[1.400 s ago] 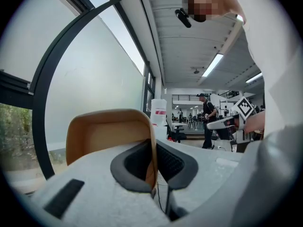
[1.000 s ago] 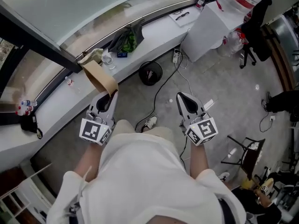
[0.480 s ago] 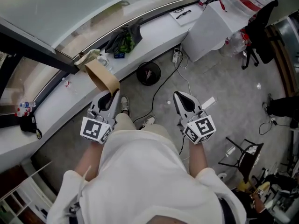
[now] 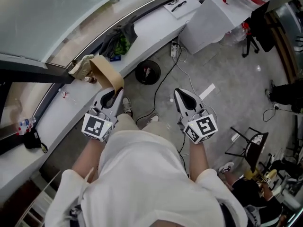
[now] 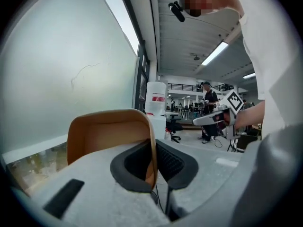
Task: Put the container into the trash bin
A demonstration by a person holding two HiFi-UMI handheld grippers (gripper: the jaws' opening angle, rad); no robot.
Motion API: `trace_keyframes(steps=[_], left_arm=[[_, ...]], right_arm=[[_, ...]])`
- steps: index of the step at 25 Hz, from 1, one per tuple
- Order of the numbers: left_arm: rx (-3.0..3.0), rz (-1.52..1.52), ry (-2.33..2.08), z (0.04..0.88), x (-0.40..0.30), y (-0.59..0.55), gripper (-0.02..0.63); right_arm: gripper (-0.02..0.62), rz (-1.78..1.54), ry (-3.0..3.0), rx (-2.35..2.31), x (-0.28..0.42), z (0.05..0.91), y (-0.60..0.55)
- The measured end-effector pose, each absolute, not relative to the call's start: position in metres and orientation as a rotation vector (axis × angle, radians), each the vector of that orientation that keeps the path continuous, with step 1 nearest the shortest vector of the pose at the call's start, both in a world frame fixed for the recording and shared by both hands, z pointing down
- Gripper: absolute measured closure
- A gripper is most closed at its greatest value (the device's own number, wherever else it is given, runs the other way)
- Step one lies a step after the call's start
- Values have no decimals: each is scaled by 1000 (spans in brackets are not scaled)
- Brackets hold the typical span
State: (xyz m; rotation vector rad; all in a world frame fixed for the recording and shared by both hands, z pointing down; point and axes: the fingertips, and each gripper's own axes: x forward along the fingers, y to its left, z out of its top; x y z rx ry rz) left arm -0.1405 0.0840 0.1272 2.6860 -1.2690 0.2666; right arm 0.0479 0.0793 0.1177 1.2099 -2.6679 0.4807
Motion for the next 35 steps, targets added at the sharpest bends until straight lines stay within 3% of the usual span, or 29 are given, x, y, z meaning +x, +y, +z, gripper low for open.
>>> trace_keyframes(steps=[21, 35], left_arm=[[2625, 567, -696, 361, -96, 37, 583], [2592, 795, -516, 525, -66, 0, 583]], right_arm=[[594, 794, -2486, 1170, 4, 284, 35], [594, 987, -2355, 1169, 28, 393, 48]])
